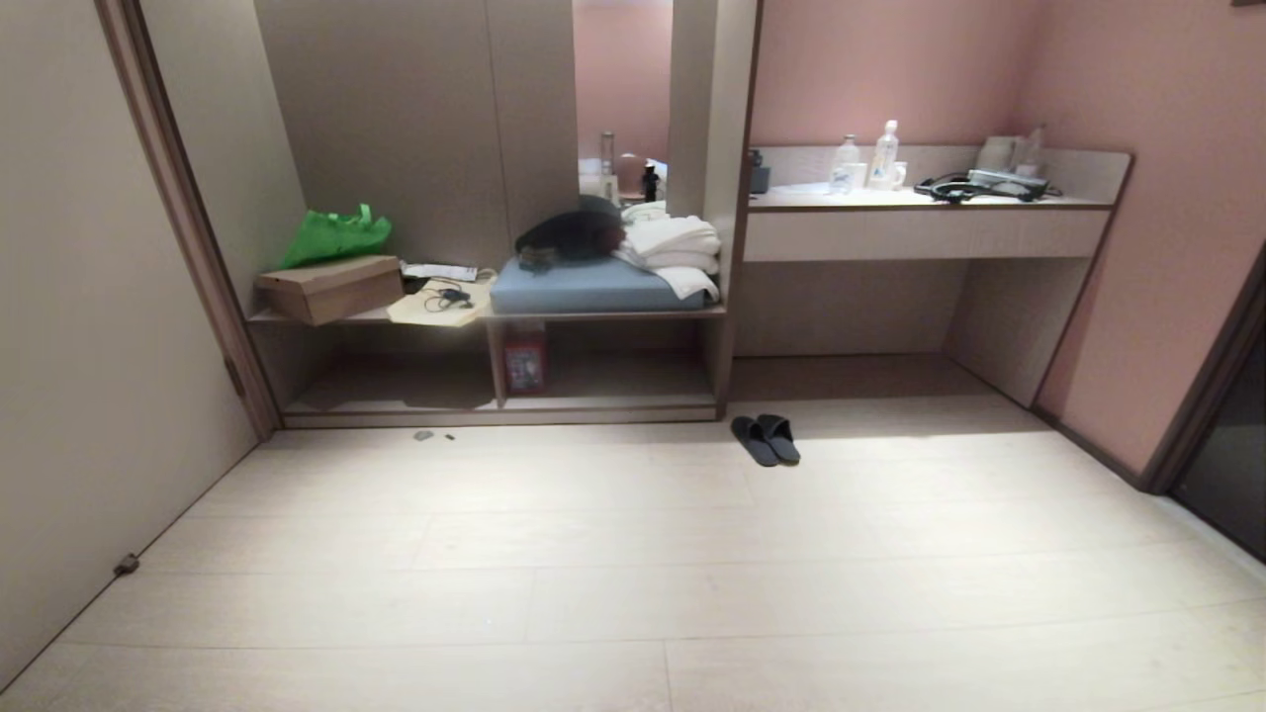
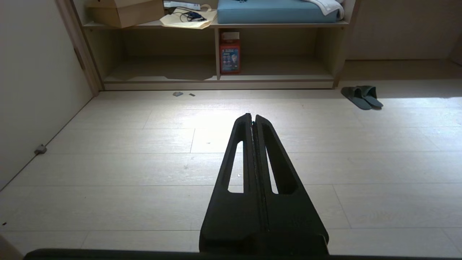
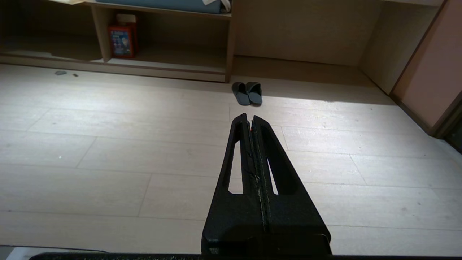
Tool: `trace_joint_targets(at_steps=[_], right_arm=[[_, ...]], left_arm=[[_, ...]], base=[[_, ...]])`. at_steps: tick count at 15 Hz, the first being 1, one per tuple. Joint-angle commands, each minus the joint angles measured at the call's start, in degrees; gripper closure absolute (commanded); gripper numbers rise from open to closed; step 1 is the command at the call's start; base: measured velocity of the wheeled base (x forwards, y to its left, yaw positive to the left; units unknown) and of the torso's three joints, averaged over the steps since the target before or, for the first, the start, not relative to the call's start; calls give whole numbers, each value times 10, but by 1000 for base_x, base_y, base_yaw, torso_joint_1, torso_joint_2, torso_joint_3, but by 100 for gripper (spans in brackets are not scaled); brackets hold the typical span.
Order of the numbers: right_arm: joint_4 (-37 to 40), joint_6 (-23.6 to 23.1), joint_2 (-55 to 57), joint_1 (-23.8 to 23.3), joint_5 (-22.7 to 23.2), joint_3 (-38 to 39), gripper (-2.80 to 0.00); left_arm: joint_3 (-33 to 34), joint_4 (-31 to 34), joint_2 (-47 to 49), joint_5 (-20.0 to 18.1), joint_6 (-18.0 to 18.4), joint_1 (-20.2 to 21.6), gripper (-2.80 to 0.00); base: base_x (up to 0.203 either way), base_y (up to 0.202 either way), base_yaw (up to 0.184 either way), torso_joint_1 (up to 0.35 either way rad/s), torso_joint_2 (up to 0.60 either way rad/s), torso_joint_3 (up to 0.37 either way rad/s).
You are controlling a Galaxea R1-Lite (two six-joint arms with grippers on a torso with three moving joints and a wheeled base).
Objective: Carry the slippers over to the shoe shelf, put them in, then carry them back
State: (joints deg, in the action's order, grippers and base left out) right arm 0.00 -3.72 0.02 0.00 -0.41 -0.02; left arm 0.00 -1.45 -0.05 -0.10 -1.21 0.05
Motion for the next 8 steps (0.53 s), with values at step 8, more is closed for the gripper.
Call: trace_joint_targets(at_steps=[8], right_arm=[[1, 3, 1, 0, 2, 0, 0]], left_arm=[[4, 0, 0, 0, -1, 0, 0]], base=[[0, 0, 0, 0, 0, 0]])
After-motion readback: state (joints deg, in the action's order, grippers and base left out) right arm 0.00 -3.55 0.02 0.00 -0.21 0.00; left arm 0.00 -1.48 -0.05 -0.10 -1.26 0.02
